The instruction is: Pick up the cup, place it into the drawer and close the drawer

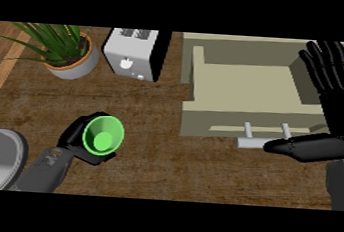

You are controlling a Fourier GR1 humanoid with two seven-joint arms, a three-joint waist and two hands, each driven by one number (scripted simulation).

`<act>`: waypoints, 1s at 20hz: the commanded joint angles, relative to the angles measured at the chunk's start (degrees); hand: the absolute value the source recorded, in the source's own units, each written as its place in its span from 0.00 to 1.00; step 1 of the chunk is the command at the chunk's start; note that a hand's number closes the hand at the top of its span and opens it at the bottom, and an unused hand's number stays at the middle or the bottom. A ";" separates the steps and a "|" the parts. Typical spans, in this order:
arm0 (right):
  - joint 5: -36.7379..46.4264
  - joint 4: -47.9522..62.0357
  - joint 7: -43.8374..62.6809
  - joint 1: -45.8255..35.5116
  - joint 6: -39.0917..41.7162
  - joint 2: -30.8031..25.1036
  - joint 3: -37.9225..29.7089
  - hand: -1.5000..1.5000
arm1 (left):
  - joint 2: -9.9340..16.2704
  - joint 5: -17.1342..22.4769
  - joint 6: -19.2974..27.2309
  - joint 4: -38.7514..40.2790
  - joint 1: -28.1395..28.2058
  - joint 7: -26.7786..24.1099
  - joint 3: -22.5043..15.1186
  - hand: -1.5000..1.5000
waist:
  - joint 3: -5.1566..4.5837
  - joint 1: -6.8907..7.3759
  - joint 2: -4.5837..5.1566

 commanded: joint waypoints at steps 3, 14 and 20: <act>-2.34 -0.79 2.15 -1.61 0.38 -1.02 -1.71 0.00 | 1.00 1.27 0.47 -0.91 -0.66 -13.39 2.52 1.00 | 0.00 0.04 -0.09; -1.55 -2.68 0.68 2.92 1.19 -1.60 -2.40 0.00 | -6.02 13.65 12.88 -5.50 0.74 -13.54 15.55 1.00 | 0.27 1.50 -0.82; -0.93 -2.52 1.76 2.90 0.35 -1.13 -2.31 0.00 | -6.60 13.42 15.40 -15.48 -6.91 0.71 12.50 1.00 | 0.38 2.35 -1.26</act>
